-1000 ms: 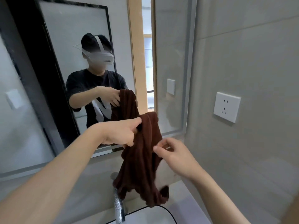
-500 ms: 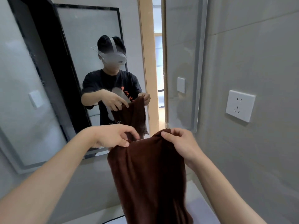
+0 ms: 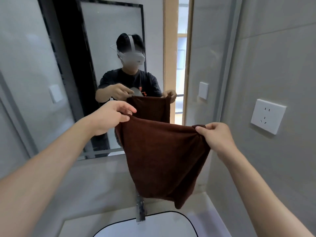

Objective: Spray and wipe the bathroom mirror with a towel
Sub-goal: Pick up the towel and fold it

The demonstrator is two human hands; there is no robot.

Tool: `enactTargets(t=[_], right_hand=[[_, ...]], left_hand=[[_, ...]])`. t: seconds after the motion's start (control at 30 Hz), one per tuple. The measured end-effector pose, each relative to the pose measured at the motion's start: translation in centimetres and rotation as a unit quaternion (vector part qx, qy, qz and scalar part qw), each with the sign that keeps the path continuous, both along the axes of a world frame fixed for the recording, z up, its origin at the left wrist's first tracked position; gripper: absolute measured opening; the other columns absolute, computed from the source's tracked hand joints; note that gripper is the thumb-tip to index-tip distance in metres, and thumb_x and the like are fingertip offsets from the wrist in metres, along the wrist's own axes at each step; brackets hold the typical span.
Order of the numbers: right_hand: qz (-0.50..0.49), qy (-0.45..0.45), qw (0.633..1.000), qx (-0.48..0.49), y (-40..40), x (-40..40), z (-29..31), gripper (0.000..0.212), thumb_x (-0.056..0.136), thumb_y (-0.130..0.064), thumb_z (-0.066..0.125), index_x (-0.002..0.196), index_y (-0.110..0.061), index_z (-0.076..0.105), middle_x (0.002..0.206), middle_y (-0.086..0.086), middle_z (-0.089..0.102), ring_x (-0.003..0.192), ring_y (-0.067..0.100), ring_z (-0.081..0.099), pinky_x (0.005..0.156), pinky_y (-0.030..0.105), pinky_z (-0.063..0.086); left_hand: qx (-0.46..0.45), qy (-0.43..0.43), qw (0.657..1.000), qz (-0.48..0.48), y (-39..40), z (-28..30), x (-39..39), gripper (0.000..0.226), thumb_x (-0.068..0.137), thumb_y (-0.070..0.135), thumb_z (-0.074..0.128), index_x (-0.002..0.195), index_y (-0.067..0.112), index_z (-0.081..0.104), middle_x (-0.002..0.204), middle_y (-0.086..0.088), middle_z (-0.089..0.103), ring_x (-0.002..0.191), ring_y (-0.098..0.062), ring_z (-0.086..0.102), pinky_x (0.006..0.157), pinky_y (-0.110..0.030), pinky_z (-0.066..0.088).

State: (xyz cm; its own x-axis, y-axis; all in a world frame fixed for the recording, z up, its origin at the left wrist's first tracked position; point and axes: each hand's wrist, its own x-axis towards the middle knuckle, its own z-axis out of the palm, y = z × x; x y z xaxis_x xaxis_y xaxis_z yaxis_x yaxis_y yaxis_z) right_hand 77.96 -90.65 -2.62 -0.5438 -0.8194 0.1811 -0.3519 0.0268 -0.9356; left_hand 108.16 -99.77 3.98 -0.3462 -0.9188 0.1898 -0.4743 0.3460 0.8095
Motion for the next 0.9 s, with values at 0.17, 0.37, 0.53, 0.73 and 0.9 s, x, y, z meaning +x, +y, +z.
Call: enactTargets(t=[0.17, 0.37, 0.53, 0.73, 0.9], right_hand=[[-0.026, 0.097, 0.994, -0.045, 0.5, 0.4, 1.1, 0.017, 0.097, -0.017, 0.065, 0.111, -0.025, 0.068, 0.095, -0.001, 0.070, 0.089, 0.015, 0.064, 0.068, 0.021, 0.045], [-0.004, 0.196, 0.977, -0.084, 0.7, -0.3, 3.5, 0.022, 0.098, -0.014, 0.060, 0.096, -0.020, 0.082, 0.097, -0.004, 0.077, 0.097, 0.013, 0.067, 0.090, 0.027, 0.048], [0.188, 0.102, 0.976, -0.027, 1.2, -1.4, 5.2, 0.010, 0.096, -0.024, 0.068, 0.103, -0.020, 0.074, 0.101, -0.005, 0.074, 0.099, 0.010, 0.068, 0.082, 0.019, 0.048], [0.130, 0.278, 0.952, 0.002, -0.3, -1.8, 5.3, 0.010, 0.088, -0.027, 0.077, 0.081, -0.023, 0.070, 0.085, -0.006, 0.068, 0.084, 0.017, 0.064, 0.069, 0.027, 0.044], [0.165, 0.118, 0.979, -0.010, -0.5, -2.1, 6.5, 0.040, 0.087, -0.039, 0.076, 0.071, -0.004, 0.067, 0.066, 0.003, 0.058, 0.065, 0.015, 0.055, 0.065, 0.030, 0.039]], left_hand=[[-0.075, -0.076, 0.993, -0.053, 1.2, 1.0, -0.2, 0.035, 0.085, -0.005, 0.069, 0.104, 0.025, 0.073, 0.094, 0.004, 0.066, 0.089, -0.013, 0.059, 0.089, -0.033, 0.048], [-0.226, -0.312, 0.923, -0.025, 1.0, 1.2, 0.0, 0.022, 0.076, 0.028, 0.085, 0.090, 0.033, 0.069, 0.096, 0.012, 0.063, 0.093, -0.011, 0.059, 0.085, -0.031, 0.048], [-0.217, -0.274, 0.937, -0.025, 0.7, 2.3, 1.1, 0.011, 0.092, 0.023, 0.070, 0.088, 0.033, 0.072, 0.089, 0.014, 0.071, 0.084, -0.005, 0.064, 0.078, -0.024, 0.048], [-0.158, -0.110, 0.981, -0.014, 0.5, 2.4, 1.4, 0.017, 0.098, 0.017, 0.062, 0.087, 0.024, 0.074, 0.076, 0.005, 0.075, 0.069, 0.001, 0.065, 0.070, -0.015, 0.050], [-0.108, 0.006, 0.989, 0.098, -0.3, 2.8, 1.5, 0.039, 0.099, 0.034, 0.060, 0.079, 0.000, 0.068, 0.068, -0.005, 0.057, 0.062, -0.016, 0.048, 0.060, -0.028, 0.037]])
